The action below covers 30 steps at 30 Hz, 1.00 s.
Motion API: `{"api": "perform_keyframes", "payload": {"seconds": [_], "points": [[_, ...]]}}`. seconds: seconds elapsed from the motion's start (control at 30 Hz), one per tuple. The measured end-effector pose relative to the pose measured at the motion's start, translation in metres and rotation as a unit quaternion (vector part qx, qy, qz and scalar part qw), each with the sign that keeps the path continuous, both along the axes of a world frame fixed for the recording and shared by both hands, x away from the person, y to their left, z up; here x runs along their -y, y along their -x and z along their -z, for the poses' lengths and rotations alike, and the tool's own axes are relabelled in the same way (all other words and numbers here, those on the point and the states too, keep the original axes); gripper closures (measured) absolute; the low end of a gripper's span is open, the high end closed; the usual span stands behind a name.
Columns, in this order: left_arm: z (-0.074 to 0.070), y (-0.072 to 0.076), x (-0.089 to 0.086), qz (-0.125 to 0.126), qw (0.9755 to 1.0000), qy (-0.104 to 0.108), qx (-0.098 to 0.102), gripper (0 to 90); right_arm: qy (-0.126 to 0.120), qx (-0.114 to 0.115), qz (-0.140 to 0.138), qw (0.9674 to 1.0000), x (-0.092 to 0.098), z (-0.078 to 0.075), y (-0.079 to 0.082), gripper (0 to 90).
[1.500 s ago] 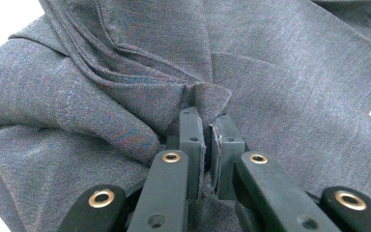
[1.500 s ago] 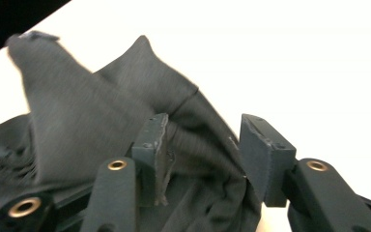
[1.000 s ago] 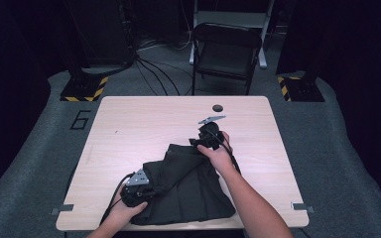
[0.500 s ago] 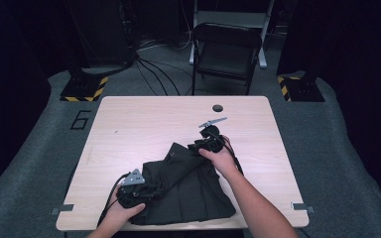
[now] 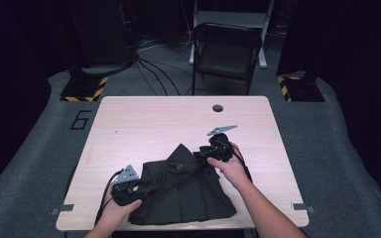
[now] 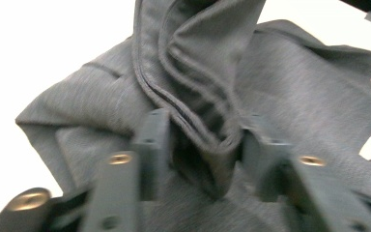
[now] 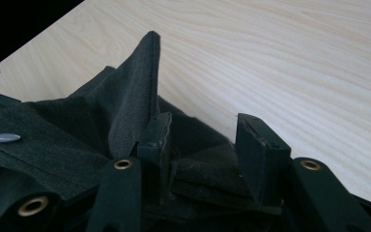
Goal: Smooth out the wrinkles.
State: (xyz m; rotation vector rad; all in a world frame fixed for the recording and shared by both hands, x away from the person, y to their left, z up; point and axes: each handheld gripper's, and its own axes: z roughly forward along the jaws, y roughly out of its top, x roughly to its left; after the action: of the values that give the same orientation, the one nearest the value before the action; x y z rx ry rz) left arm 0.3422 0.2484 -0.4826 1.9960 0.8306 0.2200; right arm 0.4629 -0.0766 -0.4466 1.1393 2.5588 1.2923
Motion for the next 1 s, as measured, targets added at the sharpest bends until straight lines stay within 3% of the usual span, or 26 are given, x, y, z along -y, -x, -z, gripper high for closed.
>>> {"api": "perform_keyframes", "payload": {"seconds": [0.1, 0.3, 0.47, 0.57, 0.63, 0.7, 0.8, 1.0], "points": [[-0.004, 0.001, 0.0, 0.003, 1.0, 0.003, 0.007, 75.1, 0.001, 0.003, -0.005, 1.0, 0.005, 0.0, 0.01, 56.6], [-0.01, 0.001, -0.007, 0.0, 0.9998, 0.009, 0.015, 77.6, 0.008, 0.017, -0.021, 0.9996, 0.017, 0.004, 0.03, 55.6], [-0.018, 0.004, -0.008, 0.027, 0.9994, -0.012, 0.015, 77.9, 0.0, 0.019, -0.025, 0.9995, 0.032, 0.006, 0.049, 53.1], [-0.018, 0.012, -0.004, 0.051, 0.9984, -0.019, 0.015, 77.9, 0.012, 0.021, -0.04, 0.9989, 0.038, 0.008, 0.061, 51.5], [-0.017, 0.018, -0.003, 0.057, 0.9979, -0.025, 0.014, 77.8, 0.023, 0.035, -0.043, 0.9982, 0.042, 0.007, 0.068, 51.5], [-0.013, 0.02, -0.004, 0.06, 0.9975, -0.033, 0.014, 78.1, 0.018, 0.048, -0.036, 0.998, 0.044, 0.002, 0.071, 51.3], [-0.006, 0.018, -0.007, 0.058, 0.9978, -0.031, -0.001, 78.7, 0.003, 0.057, -0.025, 0.998, 0.04, -0.007, 0.07, 48.1], [0.002, 0.016, -0.01, 0.055, 0.9976, -0.038, -0.02, 78.9, -0.018, 0.071, -0.04, 0.9965, 0.013, -0.019, 0.064, 42.8]]}}
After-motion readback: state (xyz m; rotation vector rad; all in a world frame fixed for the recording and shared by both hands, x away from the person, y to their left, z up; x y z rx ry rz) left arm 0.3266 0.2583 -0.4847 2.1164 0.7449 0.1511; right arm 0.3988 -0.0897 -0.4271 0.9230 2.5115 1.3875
